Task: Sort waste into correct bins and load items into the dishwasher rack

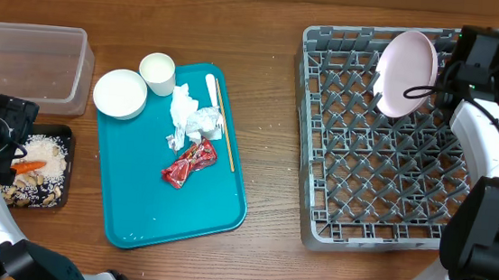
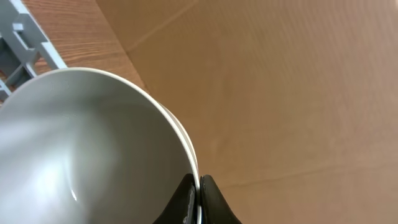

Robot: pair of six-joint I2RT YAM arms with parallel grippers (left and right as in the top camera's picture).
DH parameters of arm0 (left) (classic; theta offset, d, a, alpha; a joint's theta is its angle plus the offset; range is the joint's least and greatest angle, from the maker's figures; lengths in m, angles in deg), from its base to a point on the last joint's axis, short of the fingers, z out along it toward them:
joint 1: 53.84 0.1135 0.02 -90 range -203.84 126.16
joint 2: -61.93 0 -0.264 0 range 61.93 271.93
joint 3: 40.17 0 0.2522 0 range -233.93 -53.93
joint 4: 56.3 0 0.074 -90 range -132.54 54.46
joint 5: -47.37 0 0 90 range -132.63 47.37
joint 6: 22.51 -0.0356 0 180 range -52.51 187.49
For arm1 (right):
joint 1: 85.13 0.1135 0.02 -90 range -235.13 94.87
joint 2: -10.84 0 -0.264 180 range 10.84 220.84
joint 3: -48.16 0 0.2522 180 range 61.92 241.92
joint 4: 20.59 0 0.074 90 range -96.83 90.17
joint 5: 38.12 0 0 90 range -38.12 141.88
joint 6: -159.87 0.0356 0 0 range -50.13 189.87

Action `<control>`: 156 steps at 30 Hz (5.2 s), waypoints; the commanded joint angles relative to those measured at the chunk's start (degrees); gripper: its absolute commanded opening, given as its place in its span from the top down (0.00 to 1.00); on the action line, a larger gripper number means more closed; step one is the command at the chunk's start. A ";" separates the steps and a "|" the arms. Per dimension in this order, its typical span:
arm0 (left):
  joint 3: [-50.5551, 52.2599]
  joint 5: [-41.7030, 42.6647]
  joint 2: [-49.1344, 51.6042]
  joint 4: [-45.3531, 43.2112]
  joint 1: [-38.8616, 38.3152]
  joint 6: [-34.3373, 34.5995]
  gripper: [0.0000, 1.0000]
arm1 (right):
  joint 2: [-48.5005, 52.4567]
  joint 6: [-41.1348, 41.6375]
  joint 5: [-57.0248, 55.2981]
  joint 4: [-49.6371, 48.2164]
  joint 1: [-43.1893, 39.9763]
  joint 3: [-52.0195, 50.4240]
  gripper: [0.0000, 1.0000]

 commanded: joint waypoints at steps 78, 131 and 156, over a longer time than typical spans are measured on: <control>-0.11 -0.57 0.28 -0.09 -0.02 -1.11 0.00 | -9.01 30.05 54.69 31.17 -3.43 11.17 0.30; -0.11 -0.57 0.28 -0.09 -0.02 -1.11 0.00 | 2.32 40.79 96.74 7.76 52.33 14.38 0.00; -0.11 -0.57 0.28 -0.09 -0.02 -1.11 0.00 | 6.49 50.62 72.15 25.59 53.05 14.43 0.03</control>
